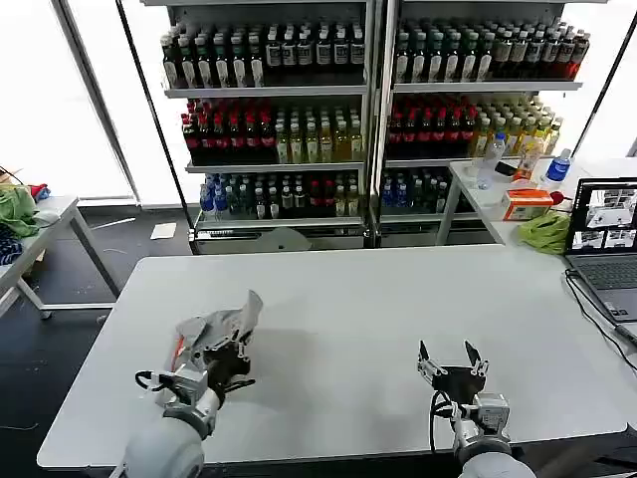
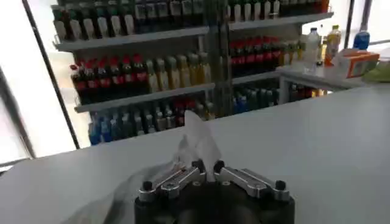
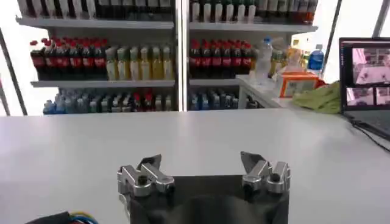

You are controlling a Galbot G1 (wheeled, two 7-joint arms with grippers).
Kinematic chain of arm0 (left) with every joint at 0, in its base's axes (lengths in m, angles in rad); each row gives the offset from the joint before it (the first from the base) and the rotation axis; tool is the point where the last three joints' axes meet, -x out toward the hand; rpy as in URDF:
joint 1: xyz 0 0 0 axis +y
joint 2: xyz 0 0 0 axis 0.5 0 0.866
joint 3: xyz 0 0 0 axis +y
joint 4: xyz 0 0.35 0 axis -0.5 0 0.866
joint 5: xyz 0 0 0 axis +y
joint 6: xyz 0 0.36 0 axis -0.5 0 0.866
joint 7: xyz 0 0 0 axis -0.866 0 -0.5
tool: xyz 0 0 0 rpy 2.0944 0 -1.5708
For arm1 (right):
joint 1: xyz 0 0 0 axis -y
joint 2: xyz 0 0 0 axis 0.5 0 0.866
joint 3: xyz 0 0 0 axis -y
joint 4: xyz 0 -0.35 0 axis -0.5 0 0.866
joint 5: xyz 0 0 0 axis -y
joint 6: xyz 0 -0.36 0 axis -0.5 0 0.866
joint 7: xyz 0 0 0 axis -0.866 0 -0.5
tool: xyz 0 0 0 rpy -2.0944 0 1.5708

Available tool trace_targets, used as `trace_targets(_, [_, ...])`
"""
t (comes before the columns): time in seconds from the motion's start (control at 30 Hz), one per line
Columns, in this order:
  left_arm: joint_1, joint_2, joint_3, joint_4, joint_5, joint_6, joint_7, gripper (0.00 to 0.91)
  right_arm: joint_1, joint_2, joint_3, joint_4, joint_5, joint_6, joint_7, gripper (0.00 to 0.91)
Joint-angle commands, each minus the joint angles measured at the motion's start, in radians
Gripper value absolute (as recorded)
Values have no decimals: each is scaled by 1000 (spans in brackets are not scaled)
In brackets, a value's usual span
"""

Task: Fold and organize the clothes.

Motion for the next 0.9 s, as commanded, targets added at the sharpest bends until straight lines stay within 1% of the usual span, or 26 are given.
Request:
trace_targets(0.03, [-118, -100, 187, 90, 28, 13, -19, 0, 11, 13, -35, -22, -34, -4, 1, 907])
trace_targets(0.07, [-122, -111, 190, 99, 12, 9, -17, 151, 14, 12, -38, -23, -35, -6, 2, 907])
trace_targets(0.1, [-126, -119, 195, 109, -10, -3, -18, 725, 18, 11, -41, -26, -34, -8, 3, 907])
trace_targets(0.13, [-132, -126, 201, 117, -24, -14, -15, 907, 22, 11, -42, -29, -34, -10, 1, 907])
trace_targets(0.3, [-140, -160, 213, 150, -80, -56, 30, 907, 45, 6, -56, -51, -27, -12, 3, 907])
trace_targets(0.47, [-137, -205, 231, 143, -126, -56, 25, 907, 77, 0, -72, -73, -11, -14, 6, 907])
trace_targets(0.6, [-135, -212, 204, 143, -130, -64, 17, 907, 92, -7, -82, -74, 29, -20, 16, 907])
trace_targets(0.73, [-129, -181, 151, 121, -116, -67, 6, 907, 124, -9, -101, -85, 118, -24, 29, 907])
trace_targets(0.77, [-125, -168, 123, 111, -115, -64, -6, 907, 141, -6, -115, -90, 173, -30, 37, 907])
trace_targets(0.8, [-123, -160, 109, 109, -114, -62, -10, 907, 145, -6, -119, -93, 187, -31, 39, 907])
trace_targets(0.87, [-111, -131, 71, 96, -84, -55, -20, 907, 176, -2, -154, -108, 274, -37, 49, 907])
trace_targets(0.9, [-101, -119, 48, 89, -73, -53, -26, 907, 185, -2, -166, -110, 300, -42, 50, 907])
